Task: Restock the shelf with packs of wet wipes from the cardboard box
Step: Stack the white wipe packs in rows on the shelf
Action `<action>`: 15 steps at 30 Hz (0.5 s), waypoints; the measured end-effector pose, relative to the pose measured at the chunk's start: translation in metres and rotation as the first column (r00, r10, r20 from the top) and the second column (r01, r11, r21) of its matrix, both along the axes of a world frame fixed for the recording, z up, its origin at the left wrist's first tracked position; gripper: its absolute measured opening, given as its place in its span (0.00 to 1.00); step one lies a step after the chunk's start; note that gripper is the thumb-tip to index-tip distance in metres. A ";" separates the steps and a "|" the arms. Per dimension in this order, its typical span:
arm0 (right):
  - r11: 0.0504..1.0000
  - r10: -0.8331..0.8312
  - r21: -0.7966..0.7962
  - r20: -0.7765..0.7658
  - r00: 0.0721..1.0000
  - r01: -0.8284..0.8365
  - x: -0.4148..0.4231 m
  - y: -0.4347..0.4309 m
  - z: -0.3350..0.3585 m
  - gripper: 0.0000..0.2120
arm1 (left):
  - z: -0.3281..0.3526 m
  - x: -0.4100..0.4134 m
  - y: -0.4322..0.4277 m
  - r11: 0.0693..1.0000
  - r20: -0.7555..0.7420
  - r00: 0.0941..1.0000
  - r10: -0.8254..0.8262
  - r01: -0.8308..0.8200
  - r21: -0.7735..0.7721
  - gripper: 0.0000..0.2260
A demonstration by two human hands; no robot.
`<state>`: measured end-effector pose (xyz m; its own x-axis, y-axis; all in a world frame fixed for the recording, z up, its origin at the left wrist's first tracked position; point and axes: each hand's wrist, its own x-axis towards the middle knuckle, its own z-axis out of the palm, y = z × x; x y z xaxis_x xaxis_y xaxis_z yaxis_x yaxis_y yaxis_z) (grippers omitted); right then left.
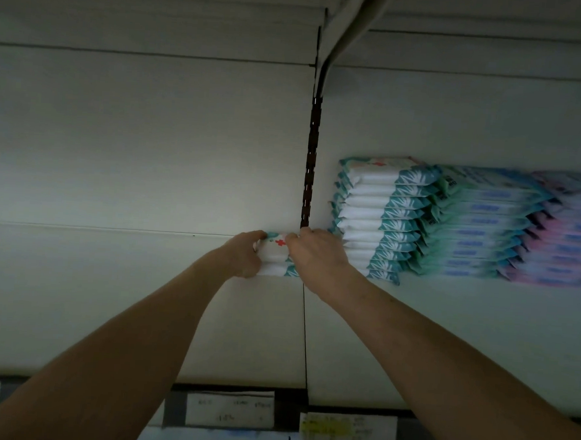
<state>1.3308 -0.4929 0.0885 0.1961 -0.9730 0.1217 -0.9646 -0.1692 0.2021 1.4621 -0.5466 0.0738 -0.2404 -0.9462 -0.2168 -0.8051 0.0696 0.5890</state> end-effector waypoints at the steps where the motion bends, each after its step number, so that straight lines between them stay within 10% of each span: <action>1: 1.000 0.004 0.000 0.004 1.000 -0.004 0.001 -0.001 0.000 0.18 | 0.000 0.001 0.000 1.000 -0.002 1.000 -0.003 0.003 -0.003 0.31; 15: 0.998 0.039 0.042 0.005 0.999 -0.039 0.006 -0.001 0.003 0.11 | -0.007 0.003 0.001 0.992 0.084 0.996 -0.025 0.035 -0.125 0.30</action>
